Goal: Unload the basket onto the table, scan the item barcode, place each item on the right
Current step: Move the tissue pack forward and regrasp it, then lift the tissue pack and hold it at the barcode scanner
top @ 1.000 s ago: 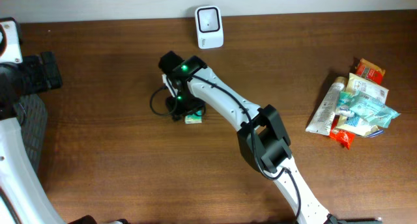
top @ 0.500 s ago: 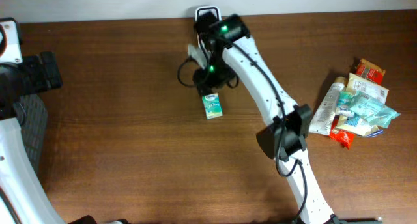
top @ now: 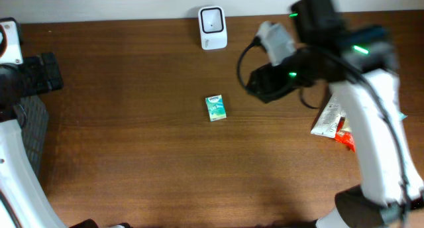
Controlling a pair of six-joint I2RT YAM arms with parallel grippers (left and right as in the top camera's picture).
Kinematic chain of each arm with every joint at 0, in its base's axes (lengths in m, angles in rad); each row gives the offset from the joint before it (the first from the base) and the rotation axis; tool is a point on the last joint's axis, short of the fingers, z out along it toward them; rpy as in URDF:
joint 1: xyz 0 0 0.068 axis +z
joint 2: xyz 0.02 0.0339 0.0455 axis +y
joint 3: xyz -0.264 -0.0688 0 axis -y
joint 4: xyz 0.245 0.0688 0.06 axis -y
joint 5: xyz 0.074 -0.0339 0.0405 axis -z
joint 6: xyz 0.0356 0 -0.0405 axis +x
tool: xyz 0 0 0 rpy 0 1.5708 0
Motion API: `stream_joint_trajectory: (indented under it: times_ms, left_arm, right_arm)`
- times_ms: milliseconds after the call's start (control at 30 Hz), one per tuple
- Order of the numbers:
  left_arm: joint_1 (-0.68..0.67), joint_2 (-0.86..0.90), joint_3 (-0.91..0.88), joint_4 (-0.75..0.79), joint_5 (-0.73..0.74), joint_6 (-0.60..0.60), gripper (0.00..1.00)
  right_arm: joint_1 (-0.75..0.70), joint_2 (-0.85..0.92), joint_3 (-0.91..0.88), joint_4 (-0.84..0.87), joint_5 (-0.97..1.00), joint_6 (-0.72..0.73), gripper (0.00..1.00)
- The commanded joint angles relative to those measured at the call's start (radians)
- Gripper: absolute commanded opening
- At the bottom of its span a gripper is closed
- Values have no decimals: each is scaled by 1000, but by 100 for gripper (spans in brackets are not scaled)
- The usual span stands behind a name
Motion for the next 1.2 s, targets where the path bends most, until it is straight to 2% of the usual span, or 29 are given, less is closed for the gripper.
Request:
stream_joint_trajectory:
  times_ms: [0,133,233,400,533,733,933,967,1000,1100,1167]
  left_arm:
    - [6,2,3,0,10,12,99]
    - [6,2,3,0,10,12,99]
    - [6,2,3,0,10,12,99]
    - [6,2,3,0,10,12,99]
    - [6,2,3,0,10,12,99]
    - [6,2,3,0,10,12,99]
    - [6,2,3,0,10,12,99]
    - [6,2,3,0,10,12,99]
    - [6,2,3,0,10,12,99]
    - [6,2,3,0,10,12,99]
    - [6,2,3,0,10,12,99]
  right_arm:
    - [-6,74,-319,228,-128,157,66]
    - [-2,201,-523,542,-129,347,68]
    - [-2,306,-528,602,-179,369,70]
    - [3,449,-529,640,-260,387,70]
    - [17,460,-529,689,-252,414,69]
    - [18,460,-557,748,-213,447,58]
    - [23,500,-557,761,-220,480,54]
    - [23,508,-557,758,-227,499,50]
    - [23,511,-557,754,-233,500,30]
    - [20,511,-557,752,-233,518,6]
    - [15,505,-553,739,-253,517,4]
